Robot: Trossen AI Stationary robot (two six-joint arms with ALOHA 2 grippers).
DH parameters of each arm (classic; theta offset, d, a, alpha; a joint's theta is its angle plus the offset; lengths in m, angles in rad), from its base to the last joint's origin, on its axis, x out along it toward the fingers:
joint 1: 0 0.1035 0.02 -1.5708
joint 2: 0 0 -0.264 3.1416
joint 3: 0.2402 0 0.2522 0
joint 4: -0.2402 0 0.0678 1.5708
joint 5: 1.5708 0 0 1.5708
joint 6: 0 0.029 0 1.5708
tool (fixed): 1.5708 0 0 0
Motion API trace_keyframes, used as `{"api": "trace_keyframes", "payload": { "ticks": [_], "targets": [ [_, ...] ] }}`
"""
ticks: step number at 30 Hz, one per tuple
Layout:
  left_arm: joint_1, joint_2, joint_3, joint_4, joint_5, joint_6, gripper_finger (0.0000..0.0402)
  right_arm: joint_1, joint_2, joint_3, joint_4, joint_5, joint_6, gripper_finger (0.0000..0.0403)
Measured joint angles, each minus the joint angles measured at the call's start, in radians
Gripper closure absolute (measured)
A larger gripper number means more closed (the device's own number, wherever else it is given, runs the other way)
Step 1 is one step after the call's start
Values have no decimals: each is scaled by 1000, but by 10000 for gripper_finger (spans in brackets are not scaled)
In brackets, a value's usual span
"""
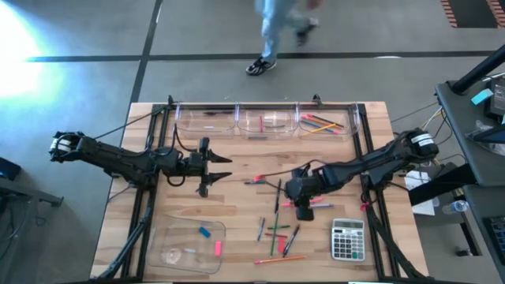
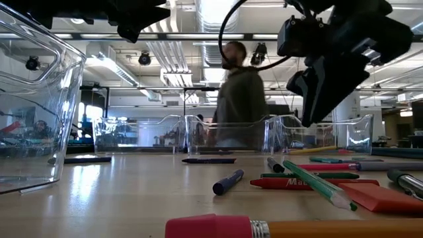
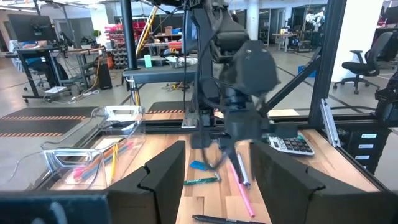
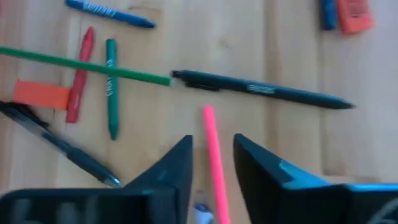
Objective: Sort crayons/erasers/pens/pencils in bins
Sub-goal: Put the pink pencil into the top right transparent bin
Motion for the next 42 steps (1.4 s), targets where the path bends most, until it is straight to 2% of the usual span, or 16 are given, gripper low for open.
{"api": "trace_keyframes", "payload": {
  "ticks": [5, 10, 18, 27, 33, 40, 42],
  "targets": [
    [0, 0, 0, 1, 0, 0, 230, 40, 74, -3, 50, 11, 14, 241],
    [0, 0, 0, 0, 0, -1, 230, 42, 172, 6, 52, 35, 49, 226],
    [0, 0, -3, 0, 0, -1, 230, 42, 290, 24, 45, 58, 49, 270],
    [0, 0, -3, 0, 0, -1, 230, 39, 379, 25, 14, 49, 14, 380],
    [0, 0, -3, 0, 0, -2, 230, 27, 339, 22, 1, 62, -3, 388],
    [0, 0, -3, 0, 0, -2, 230, 14, 216, 20, -12, 113, -17, 390],
    [0, 0, -3, 0, 0, -2, 230, 8, 178, 14, -42, 160, -17, 390]
  ]
}}
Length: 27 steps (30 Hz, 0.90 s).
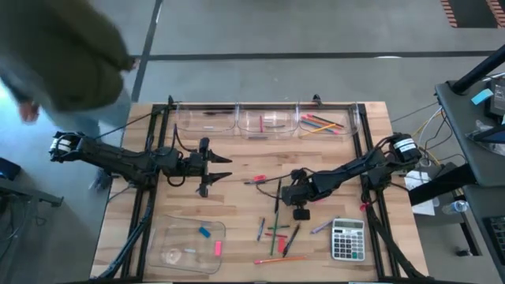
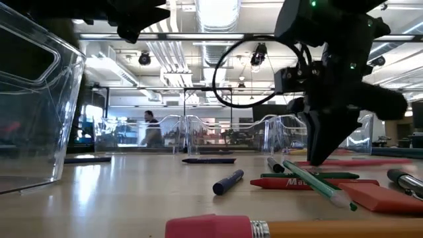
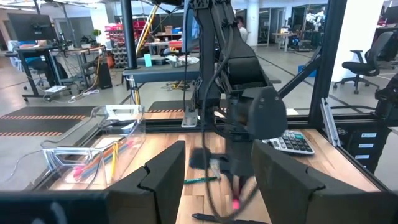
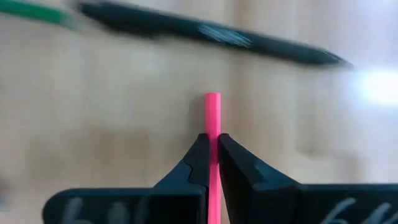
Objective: Sort crayons/erasers/pens/pencils in bins
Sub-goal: Put the pink pencil into the top right transparent bin
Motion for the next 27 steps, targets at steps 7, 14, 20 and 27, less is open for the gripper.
{"api": "trace_keyframes", "payload": {
  "ticks": [7, 14, 20, 27],
  "targets": [
    [0, 0, 0, 0, 0, 0, 230, -13, -118, 16, -98, 94, 0, 390],
    [0, 0, 0, 0, 0, -2, 230, -59, -202, 46, -230, 218, -17, 393],
    [0, 0, 5, 3, 0, -1, 230, -193, -285, 82, -271, 361, -114, 397],
    [0, 0, 7, 10, 2, 0, 230, -497, -348, 82, -272, 289, -225, 396]
  ]
}}
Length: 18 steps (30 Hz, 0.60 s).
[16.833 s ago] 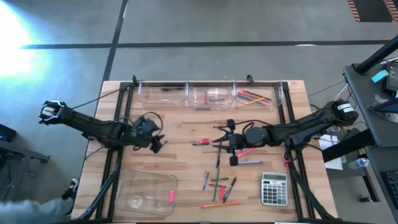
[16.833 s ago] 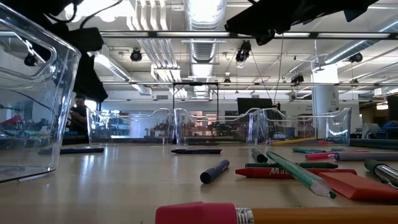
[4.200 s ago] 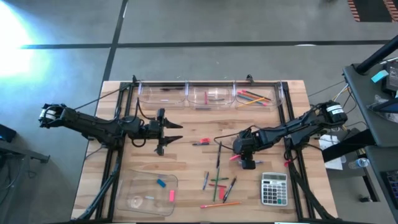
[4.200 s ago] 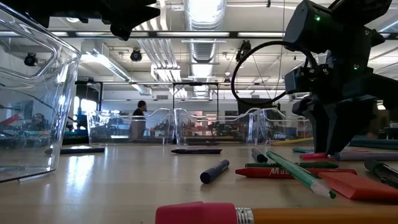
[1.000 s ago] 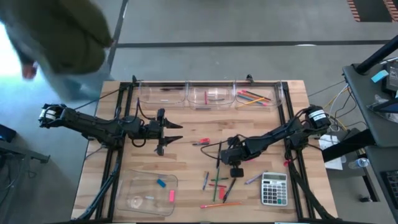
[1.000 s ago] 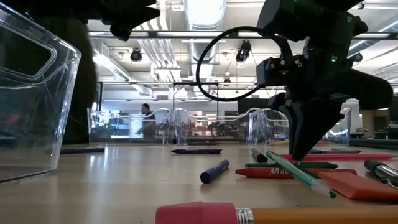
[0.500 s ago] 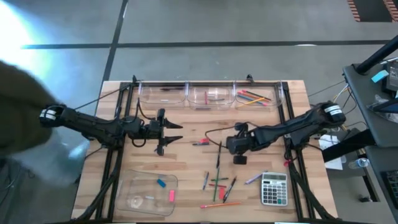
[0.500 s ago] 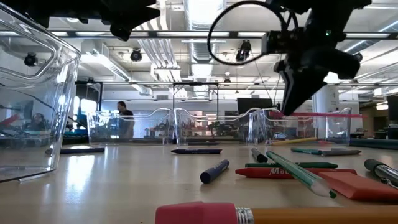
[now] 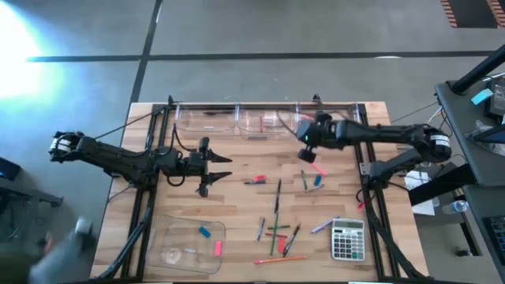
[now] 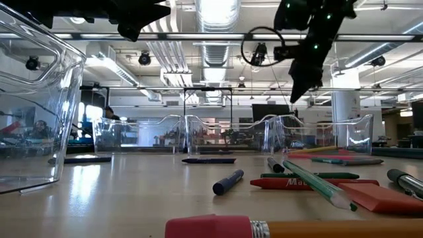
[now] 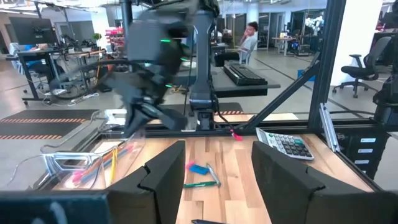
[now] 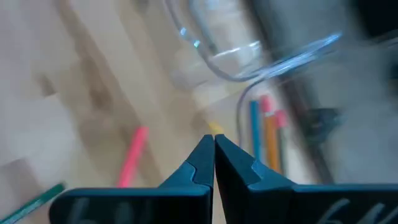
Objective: Sort crayons/erasers/pens/pencils in bins
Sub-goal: Put the pink pencil into the top right transparent bin
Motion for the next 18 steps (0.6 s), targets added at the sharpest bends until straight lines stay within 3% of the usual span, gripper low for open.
{"api": "trace_keyframes", "payload": {
  "ticks": [4, 8, 13, 18],
  "targets": [
    [0, 0, 0, 0, 1, 1, 230, -67, 13, -4, 0, -215, -3, 395],
    [0, 0, 0, 0, 1, 2, 230, -59, 40, -13, -46, -336, 57, 393],
    [0, 0, -1, -1, 2, 2, 230, -32, 68, -26, -182, -347, 144, 368],
    [0, 0, -2, -1, 2, 1, 230, -29, 45, -92, -219, -345, 232, 312]
  ]
}}
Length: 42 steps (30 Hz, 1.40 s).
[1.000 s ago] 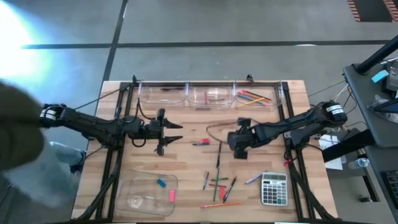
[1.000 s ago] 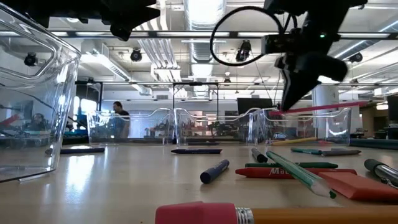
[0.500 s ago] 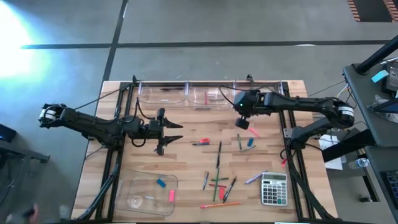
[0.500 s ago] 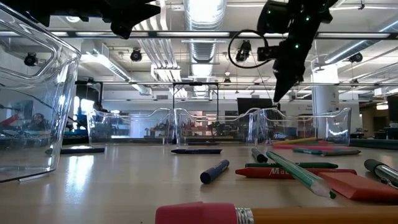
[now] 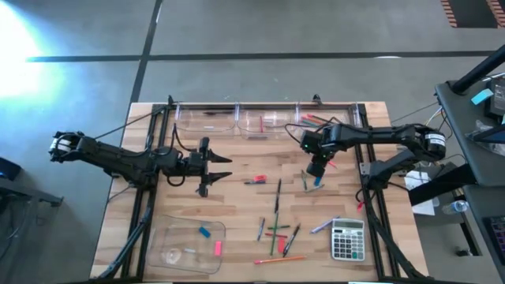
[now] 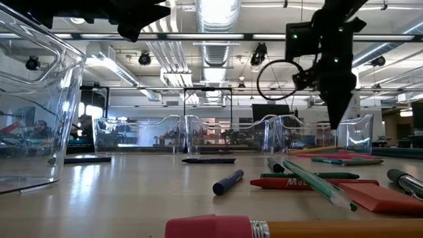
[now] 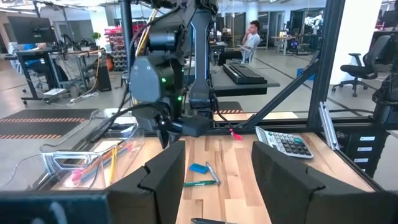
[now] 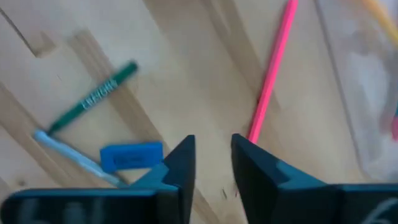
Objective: Sort crayons/erasers/pens/pencils in bins
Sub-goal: Put the pink pencil into the top right transparent bin
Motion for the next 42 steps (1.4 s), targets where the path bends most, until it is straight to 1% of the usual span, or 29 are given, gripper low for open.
{"api": "trace_keyframes", "payload": {
  "ticks": [4, 7, 12, 15, 19, 22, 26, 31, 37, 42],
  "targets": [
    [0, 0, -1, -8, 0, -26, 230, 0, -47, -91, 18, 1, 38, 273],
    [0, 0, -2, -9, 1, -26, 230, 0, -84, -169, 56, 0, 87, 262],
    [0, 0, -2, -8, 1, -26, 230, 0, -155, -282, 139, 10, 160, 259],
    [0, 0, -2, -8, 1, -26, 230, 0, -191, -303, 166, 15, 203, 259],
    [0, 0, -2, -8, 1, -26, 230, -4, -226, -317, 168, 105, 325, 259],
    [0, 0, -2, -7, 1, -26, 230, -5, -233, -335, 169, 117, 396, 259],
    [0, 0, -2, -8, 1, -26, 230, -6, -208, -366, 173, 115, 446, 259],
    [0, 0, -2, -8, 1, -27, 230, -21, -165, -397, 184, 114, 478, 259],
    [0, 0, -2, -8, 1, -28, 230, -29, -144, -413, 201, 108, 444, 259],
    [0, 0, -2, -8, 1, -28, 230, -30, -151, -414, 234, 41, 379, 276]
  ]
}}
